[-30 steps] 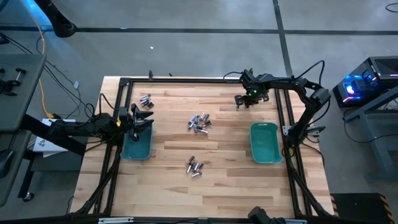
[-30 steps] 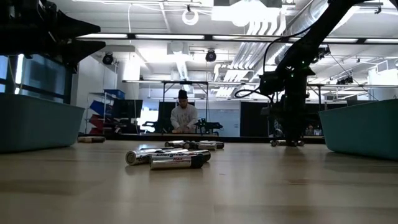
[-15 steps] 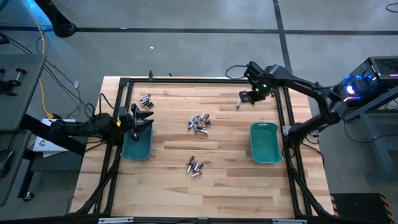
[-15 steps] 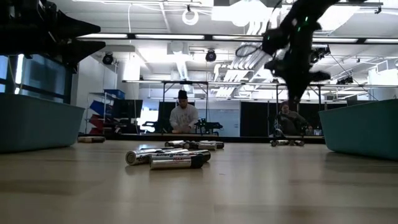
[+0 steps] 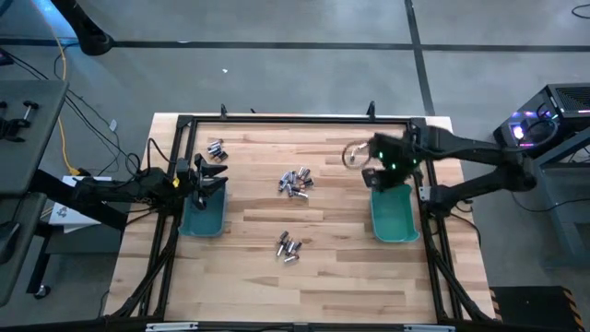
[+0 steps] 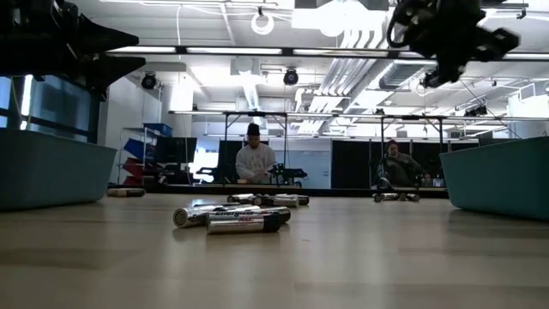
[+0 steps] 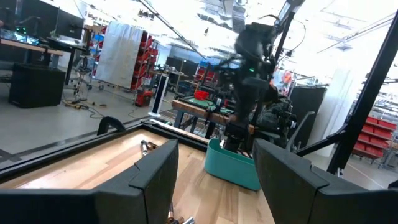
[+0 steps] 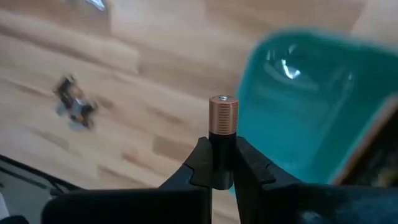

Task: Sort batteries
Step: Put the black battery into the green bin

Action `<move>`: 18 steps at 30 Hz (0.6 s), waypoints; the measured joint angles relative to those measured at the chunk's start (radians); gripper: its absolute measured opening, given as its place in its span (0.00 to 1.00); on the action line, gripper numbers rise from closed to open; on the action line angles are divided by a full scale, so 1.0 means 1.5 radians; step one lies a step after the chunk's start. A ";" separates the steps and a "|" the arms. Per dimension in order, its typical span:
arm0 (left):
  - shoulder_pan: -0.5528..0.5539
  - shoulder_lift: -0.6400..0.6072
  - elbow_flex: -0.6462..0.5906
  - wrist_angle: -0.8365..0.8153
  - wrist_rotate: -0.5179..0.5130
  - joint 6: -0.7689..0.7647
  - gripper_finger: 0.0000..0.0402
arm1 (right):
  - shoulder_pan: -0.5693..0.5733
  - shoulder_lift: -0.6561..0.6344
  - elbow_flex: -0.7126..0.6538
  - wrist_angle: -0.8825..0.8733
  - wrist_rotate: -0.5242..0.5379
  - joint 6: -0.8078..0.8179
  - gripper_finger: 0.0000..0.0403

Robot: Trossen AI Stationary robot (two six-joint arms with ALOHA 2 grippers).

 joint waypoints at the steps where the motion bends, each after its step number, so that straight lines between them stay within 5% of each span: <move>1: 0.000 0.000 0.000 0.000 0.000 0.000 0.50 | 0.023 0.000 0.000 -0.014 0.000 0.019 0.04; 7: 0.000 0.000 0.000 0.000 0.000 0.001 0.50 | 0.107 -0.020 -0.121 0.014 -0.002 0.092 0.04; 18: 0.000 0.000 0.000 0.001 0.000 0.000 0.50 | 0.111 -0.072 -0.408 0.337 0.019 0.204 0.04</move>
